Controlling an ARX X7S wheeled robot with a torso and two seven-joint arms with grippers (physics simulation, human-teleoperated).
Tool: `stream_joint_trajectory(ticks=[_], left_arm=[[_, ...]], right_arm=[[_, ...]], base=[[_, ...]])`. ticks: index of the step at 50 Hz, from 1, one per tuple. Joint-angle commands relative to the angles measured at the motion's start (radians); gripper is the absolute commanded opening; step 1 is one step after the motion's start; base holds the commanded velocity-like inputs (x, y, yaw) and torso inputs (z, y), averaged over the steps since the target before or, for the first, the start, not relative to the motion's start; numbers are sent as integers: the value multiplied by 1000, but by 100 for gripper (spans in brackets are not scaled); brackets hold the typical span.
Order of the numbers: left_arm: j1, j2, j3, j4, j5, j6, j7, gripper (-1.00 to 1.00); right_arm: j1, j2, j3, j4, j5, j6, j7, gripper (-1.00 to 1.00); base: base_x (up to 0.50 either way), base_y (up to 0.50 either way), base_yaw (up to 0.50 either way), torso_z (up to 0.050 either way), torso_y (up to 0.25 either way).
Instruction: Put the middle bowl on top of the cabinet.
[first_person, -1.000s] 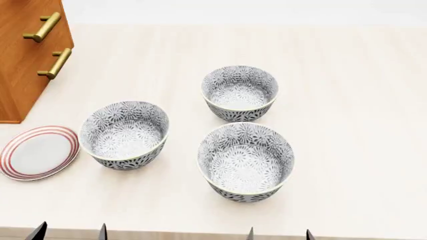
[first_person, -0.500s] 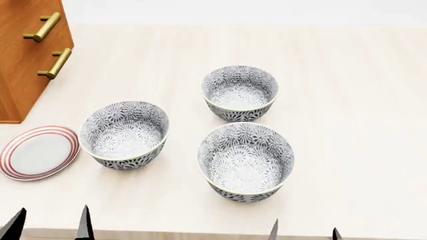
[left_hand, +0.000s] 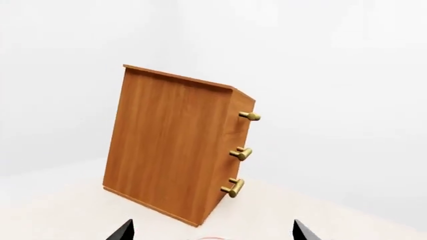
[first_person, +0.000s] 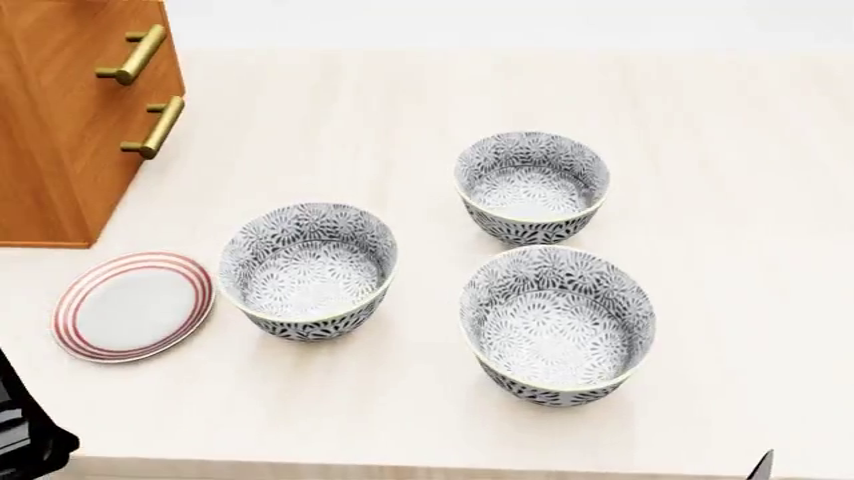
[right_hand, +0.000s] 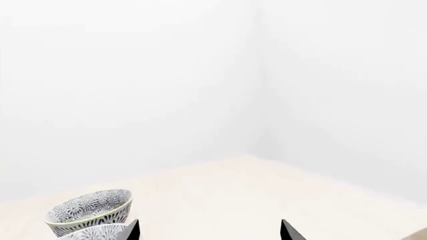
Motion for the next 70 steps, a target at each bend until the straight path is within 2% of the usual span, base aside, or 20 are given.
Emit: stream_joint_trajectory(ticks=[1, 13, 20, 23, 25, 31, 40, 47, 54, 70], left_arm=[[1, -19, -1, 23, -9, 5, -49, 100], [-1, -37, 18, 18, -5, -1, -71, 100], [-3, -76, 101, 35, 144, 31, -80, 100], [-14, -90, 137, 103, 121, 0, -44, 100], [-27, -93, 178, 150, 161, -28, -43, 100], [-6, -102, 223, 199, 177, 21, -30, 100], [15, -91, 245, 235, 235, -41, -80, 100], [1, -96, 235, 218, 206, -56, -82, 100], [-5, -105, 225, 213, 184, -66, -83, 100], [8, -119, 220, 261, 164, -82, -98, 100]], right_arm=[[-53, 11, 20, -81, -17, -4, 45, 100], [-59, 21, 7, -98, -40, -4, 68, 100], [-52, 28, -11, -99, -68, 33, 88, 100], [-53, 31, -27, -105, -97, 47, 96, 100], [-53, 33, -32, -112, -101, 60, 99, 100], [-68, 47, -41, -119, -129, 57, 104, 100], [-84, 65, -51, -137, -141, 71, 103, 100], [-84, 66, -51, -143, -139, 67, 113, 100], [-86, 65, -42, -144, -89, 63, 111, 100], [-119, 69, -37, -190, -120, 54, 143, 100]], base=[[0, 0, 0, 0, 0], [0, 303, 0, 0, 0], [0, 443, 0, 0, 0], [0, 0, 0, 0, 0], [0, 0, 0, 0, 0], [0, 0, 0, 0, 0], [0, 295, 0, 0, 0], [0, 500, 0, 0, 0], [0, 0, 0, 0, 0], [484, 0, 0, 0, 0]])
